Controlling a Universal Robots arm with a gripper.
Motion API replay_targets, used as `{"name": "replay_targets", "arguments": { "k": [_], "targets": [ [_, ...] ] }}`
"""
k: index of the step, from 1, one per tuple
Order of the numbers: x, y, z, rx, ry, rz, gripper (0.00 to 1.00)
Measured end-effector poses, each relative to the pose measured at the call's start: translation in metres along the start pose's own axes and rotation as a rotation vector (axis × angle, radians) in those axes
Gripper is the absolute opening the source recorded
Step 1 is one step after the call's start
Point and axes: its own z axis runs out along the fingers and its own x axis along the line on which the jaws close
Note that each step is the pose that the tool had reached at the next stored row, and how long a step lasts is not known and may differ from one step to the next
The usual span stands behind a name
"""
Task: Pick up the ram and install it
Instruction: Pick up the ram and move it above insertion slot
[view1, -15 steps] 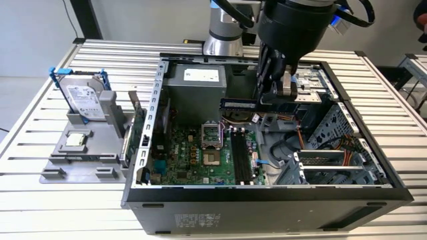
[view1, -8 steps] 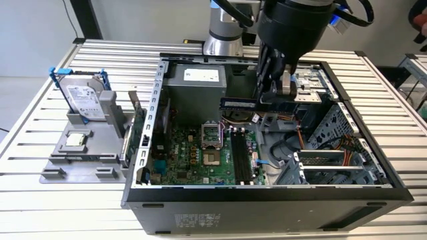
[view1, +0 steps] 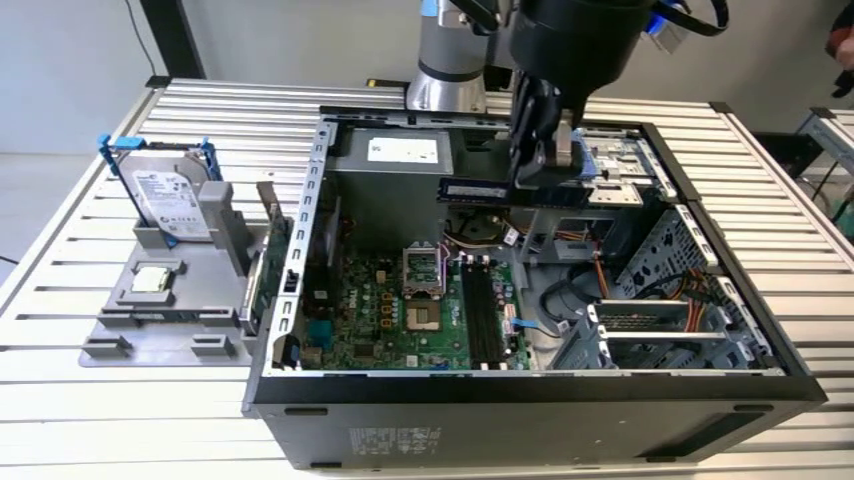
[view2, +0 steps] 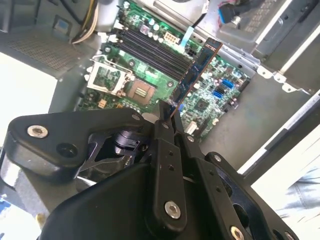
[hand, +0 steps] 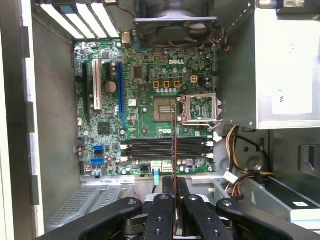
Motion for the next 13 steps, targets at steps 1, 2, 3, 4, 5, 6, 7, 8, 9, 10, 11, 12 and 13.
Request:
{"name": "replay_targets", "arguments": {
  "k": [1,2,3,4,5,6,7,8,9,10,11,12,13],
  "targets": [
    [-0.0039,0.0001,0.0001,0.0001,0.0,0.0,0.0],
    [-0.0076,0.0002,0.0001,0.0,0.0001,0.0,0.0],
    [-0.0114,0.0001,0.0002,0.0001,-0.0001,0.0,0.0],
    [-0.0155,0.0001,0.0003,0.0,0.0,0.0,0.0],
    [-0.0186,-0.0001,0.0003,0.0,0.0001,0.0,0.0],
    [-0.0211,-0.0011,0.0004,0.0001,0.0001,0.0,0.0],
    [-0.0231,-0.0021,0.0005,-0.0001,0.0,0.0,0.0],
    [-0.0249,-0.0034,0.0005,-0.0003,0.0001,0.0,0.0],
    [-0.0266,-0.0051,0.0006,-0.0005,0.0,0.0,0.0],
    [-0.0276,-0.0066,0.0006,-0.0007,0.0002,0.0,0.0],
    [-0.0282,-0.0088,0.0007,-0.0009,0.0002,0.0,0.0],
    [-0.0285,-0.0116,0.0007,-0.0011,0.0001,-0.001,0.0],
    [-0.0288,-0.0145,0.0006,-0.0016,0.0001,-0.001,0.0]
  ]
}}
